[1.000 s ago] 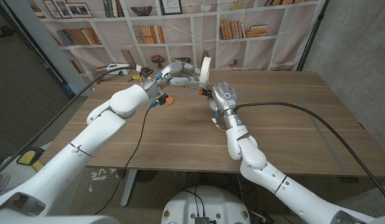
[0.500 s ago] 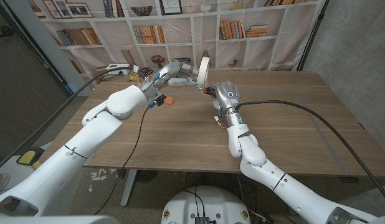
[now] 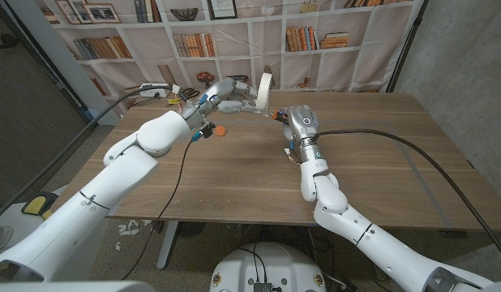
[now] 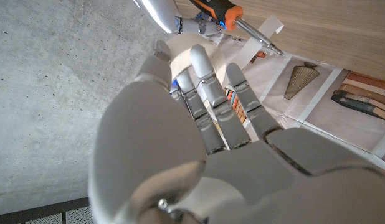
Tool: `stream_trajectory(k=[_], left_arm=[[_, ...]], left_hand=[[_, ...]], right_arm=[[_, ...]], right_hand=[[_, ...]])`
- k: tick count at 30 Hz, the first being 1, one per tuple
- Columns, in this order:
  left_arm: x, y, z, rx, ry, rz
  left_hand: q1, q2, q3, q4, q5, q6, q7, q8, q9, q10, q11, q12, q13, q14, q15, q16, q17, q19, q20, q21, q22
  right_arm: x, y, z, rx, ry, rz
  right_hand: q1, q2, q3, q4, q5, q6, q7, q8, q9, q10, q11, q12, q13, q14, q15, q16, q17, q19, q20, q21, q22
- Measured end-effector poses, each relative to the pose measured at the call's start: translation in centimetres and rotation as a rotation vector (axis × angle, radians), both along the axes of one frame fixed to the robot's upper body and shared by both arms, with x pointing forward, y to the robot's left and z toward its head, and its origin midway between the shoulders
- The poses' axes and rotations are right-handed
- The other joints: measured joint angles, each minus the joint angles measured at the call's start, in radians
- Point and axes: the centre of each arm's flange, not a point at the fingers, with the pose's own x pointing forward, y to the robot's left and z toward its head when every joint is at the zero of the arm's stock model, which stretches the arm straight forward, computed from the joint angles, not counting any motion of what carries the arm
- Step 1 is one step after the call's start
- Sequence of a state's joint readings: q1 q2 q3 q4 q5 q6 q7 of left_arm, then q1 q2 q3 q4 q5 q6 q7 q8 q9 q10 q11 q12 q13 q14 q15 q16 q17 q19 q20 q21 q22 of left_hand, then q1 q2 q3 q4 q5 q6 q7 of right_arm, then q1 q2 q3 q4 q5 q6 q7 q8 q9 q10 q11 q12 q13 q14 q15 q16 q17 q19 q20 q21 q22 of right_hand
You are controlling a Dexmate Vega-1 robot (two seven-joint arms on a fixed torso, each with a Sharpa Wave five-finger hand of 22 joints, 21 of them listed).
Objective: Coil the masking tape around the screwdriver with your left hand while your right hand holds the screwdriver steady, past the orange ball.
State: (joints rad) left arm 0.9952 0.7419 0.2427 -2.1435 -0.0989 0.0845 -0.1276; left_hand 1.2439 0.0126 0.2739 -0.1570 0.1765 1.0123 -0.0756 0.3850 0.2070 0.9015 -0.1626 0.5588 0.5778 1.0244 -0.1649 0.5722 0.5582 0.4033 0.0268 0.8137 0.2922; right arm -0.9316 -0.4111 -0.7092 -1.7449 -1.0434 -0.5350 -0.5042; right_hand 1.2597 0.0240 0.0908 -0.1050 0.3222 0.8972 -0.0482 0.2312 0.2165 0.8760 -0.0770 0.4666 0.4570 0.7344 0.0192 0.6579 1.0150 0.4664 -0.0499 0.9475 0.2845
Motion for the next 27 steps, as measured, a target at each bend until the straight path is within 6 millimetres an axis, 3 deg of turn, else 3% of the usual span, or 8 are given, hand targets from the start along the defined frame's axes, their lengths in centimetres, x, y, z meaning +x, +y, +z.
stream_trajectory(k=[14,16,27], left_arm=[[0.3,-0.2,-0.2,0.058,0.085,0.006],[0.9,-0.3,-0.1,0.068,0.103,0.005],[3.1,-1.1,-1.3,0.118,0.225,-0.032]], left_hand=[[0.000,0.000,-0.002,-0.002,0.000,0.000,0.003,-0.004,0.000,0.004,0.004,-0.004,-0.004,0.008,-0.001,-0.007,0.005,0.000,0.000,0.014,0.000],[0.000,0.000,-0.002,-0.002,0.000,0.000,0.003,-0.004,0.000,0.005,0.005,-0.007,-0.004,0.008,-0.001,-0.007,0.005,0.000,0.000,0.015,0.000],[0.000,0.000,-0.003,-0.003,0.000,0.000,0.004,-0.010,0.000,0.005,0.005,-0.011,0.001,0.008,-0.001,-0.011,0.010,-0.005,0.005,0.023,-0.005]], right_arm=[[0.1,-1.1,0.4,0.026,-0.019,-0.010],[0.0,-1.1,0.5,0.035,-0.029,-0.001],[-0.4,-1.5,1.4,0.076,-0.072,0.011]], right_hand=[[0.004,-0.004,-0.006,0.000,0.006,0.009,0.009,-0.001,-0.001,0.000,0.000,-0.006,0.000,0.013,0.002,-0.012,0.002,-0.006,0.006,0.008,-0.005],[0.004,-0.004,-0.007,-0.001,0.007,0.009,0.009,-0.001,-0.001,0.011,0.011,-0.007,0.000,0.013,0.002,-0.013,0.002,-0.006,0.006,0.008,-0.007],[0.003,-0.003,-0.014,0.000,0.010,0.009,0.009,-0.001,0.000,0.011,0.011,-0.011,0.006,0.027,0.002,-0.017,0.007,-0.010,0.002,0.016,-0.011]])
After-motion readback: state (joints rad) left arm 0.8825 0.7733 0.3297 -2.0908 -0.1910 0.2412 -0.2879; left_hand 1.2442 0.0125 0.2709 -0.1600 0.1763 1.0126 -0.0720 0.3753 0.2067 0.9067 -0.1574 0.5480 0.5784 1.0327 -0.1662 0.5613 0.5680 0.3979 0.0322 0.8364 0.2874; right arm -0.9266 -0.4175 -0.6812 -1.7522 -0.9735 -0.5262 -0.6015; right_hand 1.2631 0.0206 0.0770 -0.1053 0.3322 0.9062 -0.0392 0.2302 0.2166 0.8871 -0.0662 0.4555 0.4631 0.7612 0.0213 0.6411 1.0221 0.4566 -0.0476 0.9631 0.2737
